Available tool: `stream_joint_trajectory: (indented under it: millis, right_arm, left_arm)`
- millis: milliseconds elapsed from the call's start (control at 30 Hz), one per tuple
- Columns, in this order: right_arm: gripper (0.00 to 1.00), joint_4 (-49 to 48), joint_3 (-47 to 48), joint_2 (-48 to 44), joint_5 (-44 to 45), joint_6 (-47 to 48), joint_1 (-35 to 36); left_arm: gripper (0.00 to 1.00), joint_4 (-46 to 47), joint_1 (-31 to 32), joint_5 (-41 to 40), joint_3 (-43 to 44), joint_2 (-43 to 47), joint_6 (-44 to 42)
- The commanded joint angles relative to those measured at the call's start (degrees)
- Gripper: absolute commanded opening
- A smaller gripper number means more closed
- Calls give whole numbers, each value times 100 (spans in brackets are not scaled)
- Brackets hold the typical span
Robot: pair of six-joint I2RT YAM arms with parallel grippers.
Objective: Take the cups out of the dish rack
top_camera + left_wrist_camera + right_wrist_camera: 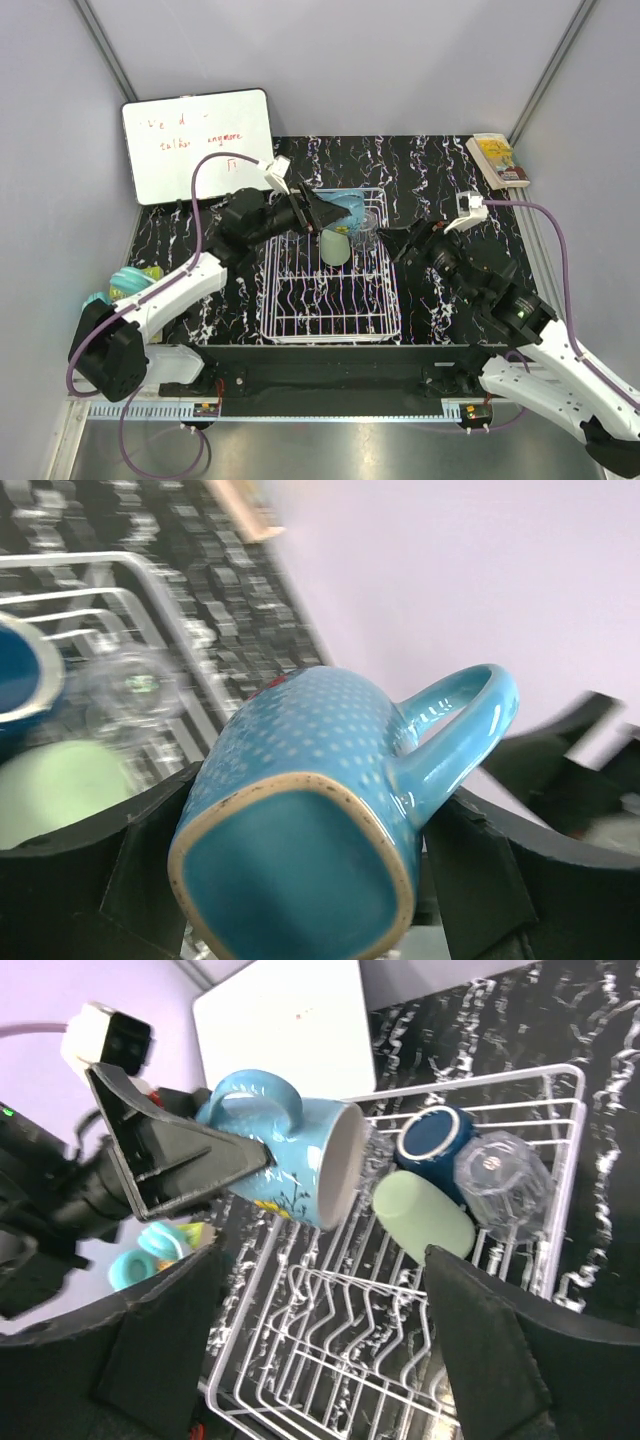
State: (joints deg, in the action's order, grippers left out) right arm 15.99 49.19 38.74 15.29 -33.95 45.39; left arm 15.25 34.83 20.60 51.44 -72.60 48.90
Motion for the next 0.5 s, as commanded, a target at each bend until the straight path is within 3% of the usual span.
stream_joint_trajectory:
  millis: [0, 233, 467]
  right_arm:
    - [73, -886, -6, 54, -517, -234, 23]
    - [59, -1755, -313, 292, -1176, -524, 32]
    - [60, -2108, -349, 494, -1494, -481, 40]
  left_arm:
    - [0, 2587, -20, 901, -230, 132, 1006]
    - [0, 3695, -152, 1376, -372, -61, 1894]
    - [0, 4793, -143, 1693, -451, -448, 2659]
